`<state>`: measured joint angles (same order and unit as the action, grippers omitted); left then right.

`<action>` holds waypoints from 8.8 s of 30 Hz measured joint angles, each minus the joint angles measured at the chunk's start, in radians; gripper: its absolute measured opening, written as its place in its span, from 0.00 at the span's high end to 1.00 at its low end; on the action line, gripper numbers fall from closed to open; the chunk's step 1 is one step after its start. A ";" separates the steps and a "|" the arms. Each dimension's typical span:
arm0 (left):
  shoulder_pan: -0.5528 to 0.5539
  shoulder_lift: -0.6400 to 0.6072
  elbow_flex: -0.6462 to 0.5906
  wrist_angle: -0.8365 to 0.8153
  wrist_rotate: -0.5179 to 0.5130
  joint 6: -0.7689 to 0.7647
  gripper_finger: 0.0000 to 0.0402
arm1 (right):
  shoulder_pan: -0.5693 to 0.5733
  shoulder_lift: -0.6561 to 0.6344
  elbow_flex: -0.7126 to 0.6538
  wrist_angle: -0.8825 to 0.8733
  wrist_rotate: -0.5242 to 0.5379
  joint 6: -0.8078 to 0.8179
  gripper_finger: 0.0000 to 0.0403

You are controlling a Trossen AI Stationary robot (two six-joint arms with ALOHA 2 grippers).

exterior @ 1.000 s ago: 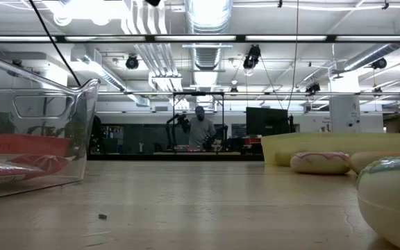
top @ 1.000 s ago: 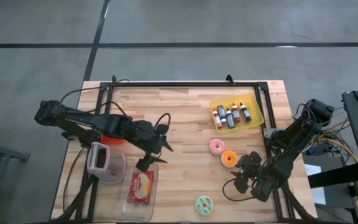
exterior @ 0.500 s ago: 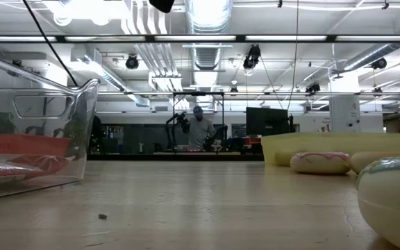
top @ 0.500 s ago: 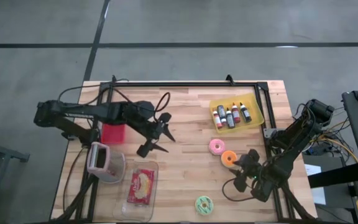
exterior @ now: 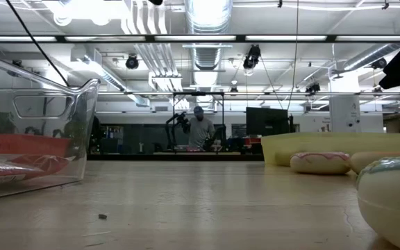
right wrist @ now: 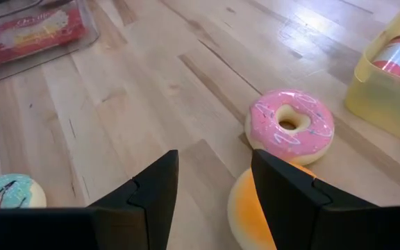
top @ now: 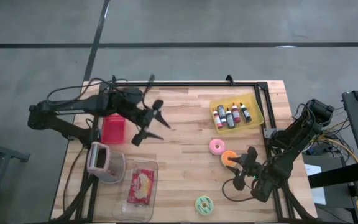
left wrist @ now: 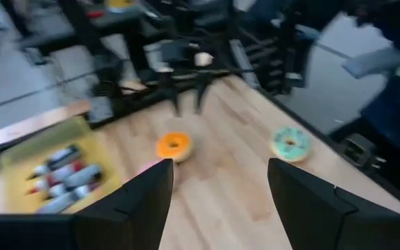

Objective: Pick & Place Food Item
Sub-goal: Put the pink donut into the red bin

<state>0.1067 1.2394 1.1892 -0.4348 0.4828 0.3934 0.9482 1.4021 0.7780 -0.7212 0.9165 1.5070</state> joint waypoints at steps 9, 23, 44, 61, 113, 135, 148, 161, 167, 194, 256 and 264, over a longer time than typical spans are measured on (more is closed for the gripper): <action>0.089 -0.059 0.000 -0.104 -0.010 0.031 0.41 | -0.010 0.000 0.000 0.003 0.000 -0.031 0.56; 0.092 -0.016 -0.070 -0.097 -0.007 -0.094 0.41 | -0.069 0.003 0.000 0.004 0.002 -0.166 0.56; 0.092 -0.014 -0.197 -0.031 -0.007 -0.164 0.41 | -0.397 0.012 0.000 0.140 -0.237 -0.466 0.56; 0.092 -0.014 -0.196 -0.006 -0.006 -0.160 0.41 | -0.575 0.015 0.000 0.219 -0.502 -0.538 0.56; 0.092 -0.014 -0.197 -0.006 -0.006 -0.158 0.42 | -0.602 0.231 0.000 0.283 -0.548 -0.584 0.93; 0.092 -0.014 -0.197 -0.003 -0.004 -0.158 0.42 | -0.601 0.039 -0.002 0.294 -0.525 -0.729 0.93; 0.092 -0.012 -0.201 0.040 -0.012 -0.131 0.42 | -0.602 -0.120 -0.001 0.315 -0.251 -0.802 0.93; 0.092 -0.010 -0.425 0.516 -0.014 -0.056 0.42 | -0.601 -0.150 0.000 0.608 -0.360 -1.206 0.93; 0.092 -0.010 -0.489 0.625 -0.014 -0.061 0.42 | -0.602 -0.150 0.000 0.778 -0.398 -1.381 0.93; 0.092 0.012 -0.533 0.876 -0.012 -0.068 0.42 | -0.660 0.022 0.001 1.248 -0.411 -1.642 0.93; 0.092 0.073 -0.517 0.981 -0.003 -0.052 0.69 | -0.789 0.029 0.002 1.354 -0.715 -1.638 0.93; 0.092 0.073 -0.517 0.981 -0.003 -0.052 0.81 | -0.789 0.029 0.002 1.354 -0.715 -1.641 0.93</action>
<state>0.1989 1.3128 0.6718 0.5461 0.4793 0.3412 0.1589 1.4307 0.7795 0.6327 0.2012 -0.1341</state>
